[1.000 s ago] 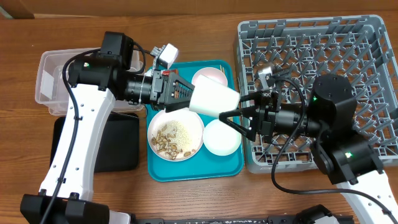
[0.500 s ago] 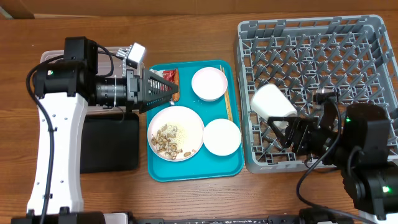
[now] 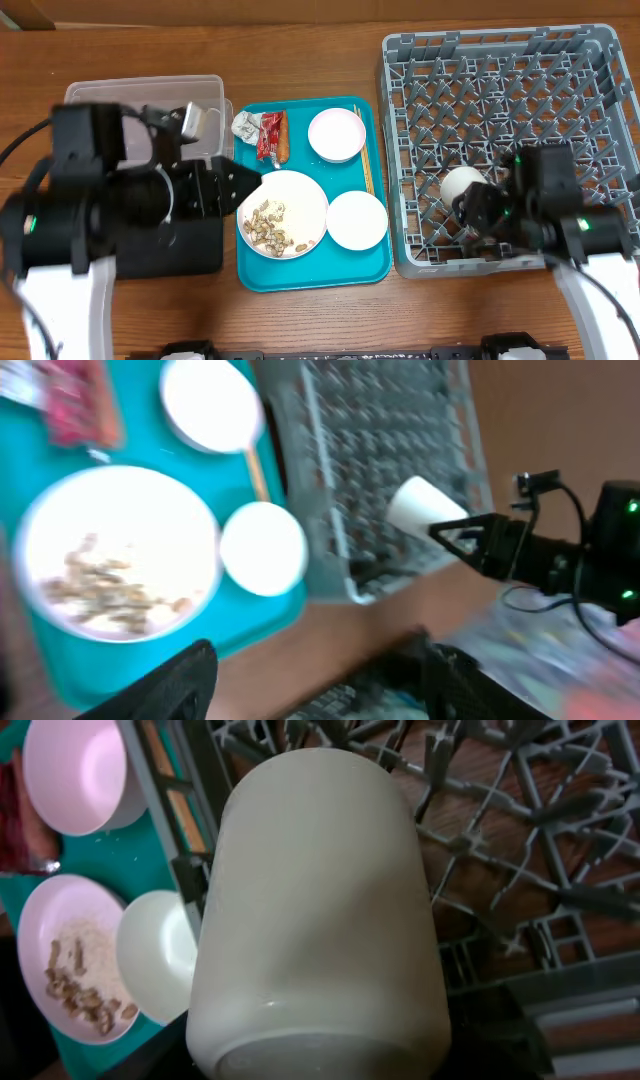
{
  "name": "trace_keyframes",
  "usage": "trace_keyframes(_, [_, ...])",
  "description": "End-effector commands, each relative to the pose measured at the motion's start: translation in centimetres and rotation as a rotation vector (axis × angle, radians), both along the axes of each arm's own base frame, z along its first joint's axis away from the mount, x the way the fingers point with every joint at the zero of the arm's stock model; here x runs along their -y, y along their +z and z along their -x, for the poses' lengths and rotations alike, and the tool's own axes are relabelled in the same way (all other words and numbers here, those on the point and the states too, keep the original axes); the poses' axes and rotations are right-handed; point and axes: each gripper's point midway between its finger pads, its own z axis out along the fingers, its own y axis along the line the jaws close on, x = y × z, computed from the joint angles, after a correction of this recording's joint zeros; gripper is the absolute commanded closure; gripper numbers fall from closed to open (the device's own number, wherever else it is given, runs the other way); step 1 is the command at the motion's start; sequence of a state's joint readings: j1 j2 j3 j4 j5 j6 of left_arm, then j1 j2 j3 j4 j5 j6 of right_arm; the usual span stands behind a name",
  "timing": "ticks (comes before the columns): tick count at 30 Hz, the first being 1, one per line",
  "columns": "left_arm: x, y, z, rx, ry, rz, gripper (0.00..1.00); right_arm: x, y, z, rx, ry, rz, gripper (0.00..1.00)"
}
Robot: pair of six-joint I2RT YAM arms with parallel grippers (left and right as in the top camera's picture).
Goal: Sort waste into correct bins and load items into the dishwasher
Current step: 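Carry the white cup with the right gripper into the dish rack, then reach the right gripper to the small white bowl and grasp its rim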
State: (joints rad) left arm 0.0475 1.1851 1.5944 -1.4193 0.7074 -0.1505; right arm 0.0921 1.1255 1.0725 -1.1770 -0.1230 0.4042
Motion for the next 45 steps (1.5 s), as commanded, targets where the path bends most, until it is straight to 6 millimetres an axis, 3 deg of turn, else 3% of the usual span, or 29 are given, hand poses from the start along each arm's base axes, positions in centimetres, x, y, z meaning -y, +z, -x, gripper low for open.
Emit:
trace_keyframes(1, [-1.8,1.3,0.4,0.081,0.104,-0.096,0.29,0.6,-0.4,-2.2,0.009,-0.035,0.032,0.53])
trace_keyframes(4, [-1.8,1.9,1.0,0.113,0.105,-0.095,0.27,0.5,-1.7,-3.6,-0.009,-0.034,0.032,0.53])
trace_keyframes(7, [-1.8,1.8,1.4,0.104,0.104,-0.095,0.27,0.5,-3.2,-3.7,-0.067,-0.034,0.042,0.25])
trace_keyframes(10, [-1.8,1.5,1.5,0.089,0.106,-0.1,0.26,0.5,-3.3,-4.0,-0.071,-0.031,0.043,0.22])
trace_keyframes(14, [-1.9,1.5,1.1,0.092,0.107,-0.101,0.27,0.3,-0.1,-4.8,-0.002,-0.029,0.031,0.2])
trace_keyframes(19, [-2.5,1.4,0.4,0.112,0.133,-0.147,0.31,-2.0,5.5,-5.4,0.135,0.055,-0.081,0.19])
trace_keyframes(26, [-4.1,-1.8,-1.2,0.017,0.258,-0.359,0.34,-6.5,10.3,-4.5,0.282,0.25,-0.283,0.22])
trace_keyframes(29, [-2.5,-2.2,-2.9,0.027,0.22,-0.365,0.35,-7.7,10.2,-4.0,0.277,0.3,-0.275,0.24])
trace_keyframes(33, [-0.8,-4.3,-5.5,-0.006,0.201,-0.419,0.37,-7.5,9.8,-3.9,0.27,0.273,-0.23,0.27])
trace_keyframes(36, [0.9,-7.0,-5.7,-0.103,0.138,-0.453,0.45,-7.4,9.7,-3.4,0.252,0.275,-0.231,0.27])
trace_keyframes(39, [0.1,-8.4,-5.3,-0.181,0.201,-0.505,0.48,-8.3,8.9,-1.8,0.198,0.344,-0.233,0.28])
trace_keyframes(41, [-0.5,-7.9,-5.0,-0.179,0.235,-0.511,0.51,-9.3,8.2,-0.6,0.159,0.403,-0.221,0.28])
trace_keyframes(45, [-2.0,-4.8,-3.3,-0.104,0.291,-0.504,0.47,-11.4,6.4,1.1,0.084,0.463,-0.138,0.28])
